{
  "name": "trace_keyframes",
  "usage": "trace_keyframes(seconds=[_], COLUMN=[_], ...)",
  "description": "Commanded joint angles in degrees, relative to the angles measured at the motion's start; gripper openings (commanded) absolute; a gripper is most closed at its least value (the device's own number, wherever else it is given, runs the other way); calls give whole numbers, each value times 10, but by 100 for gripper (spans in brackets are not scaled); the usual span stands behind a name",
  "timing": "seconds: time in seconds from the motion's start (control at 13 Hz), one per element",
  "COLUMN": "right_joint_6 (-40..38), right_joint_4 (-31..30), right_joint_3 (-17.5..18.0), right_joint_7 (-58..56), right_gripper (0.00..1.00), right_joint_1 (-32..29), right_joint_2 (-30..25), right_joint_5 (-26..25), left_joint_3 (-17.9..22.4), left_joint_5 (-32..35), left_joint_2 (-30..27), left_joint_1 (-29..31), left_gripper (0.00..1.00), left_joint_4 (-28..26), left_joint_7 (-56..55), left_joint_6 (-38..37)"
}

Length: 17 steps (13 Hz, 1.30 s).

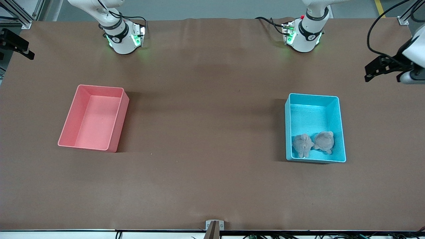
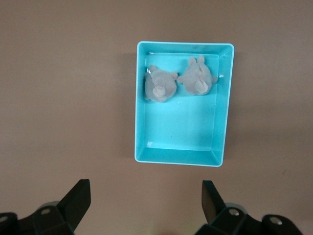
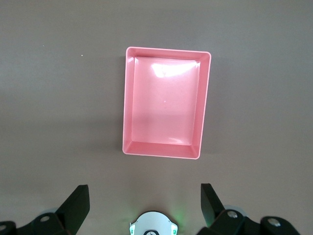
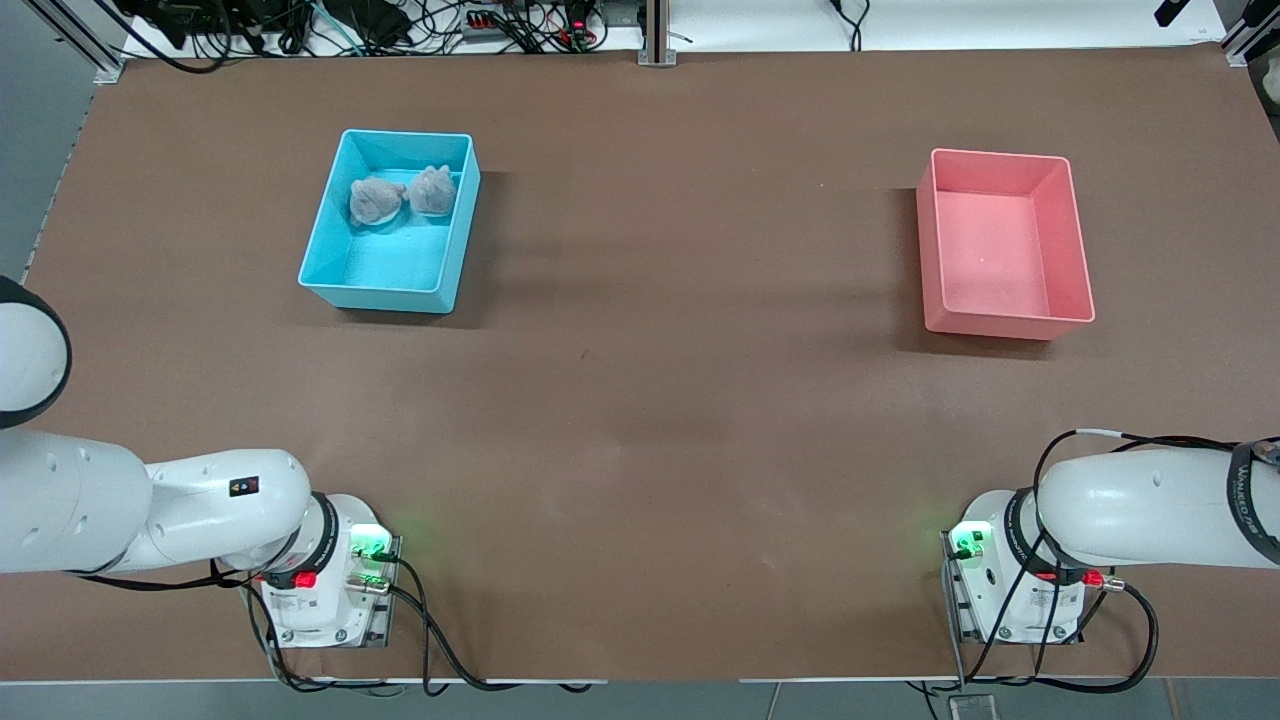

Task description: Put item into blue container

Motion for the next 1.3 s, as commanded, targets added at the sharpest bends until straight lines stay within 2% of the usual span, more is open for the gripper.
trace_keyframes(seconds=[0.0, 0.23, 0.69, 1.23], right_joint_6=[0, -1, -1, -28], right_joint_4=[1, 23, 25, 21], right_joint_3=[-1, 0, -1, 0], right_joint_7=[-3, -4, -2, 2], right_gripper=[100, 100, 100, 100], right_joint_1=[-1, 1, 1, -1], right_joint_2=[-9, -2, 2, 11], right_joint_5=[0, -1, -6, -6], left_joint_3=[-3, -4, -4, -3], left_joint_5=[-12, -11, -12, -14], left_joint_2=[12, 32, 55, 43], left_joint_1=[5, 5, 6, 13], left_gripper=[100, 100, 100, 100], left_joint_4=[22, 54, 52, 38], left_joint_7=[23, 23, 23, 22], left_joint_6=[-5, -5, 18, 30])
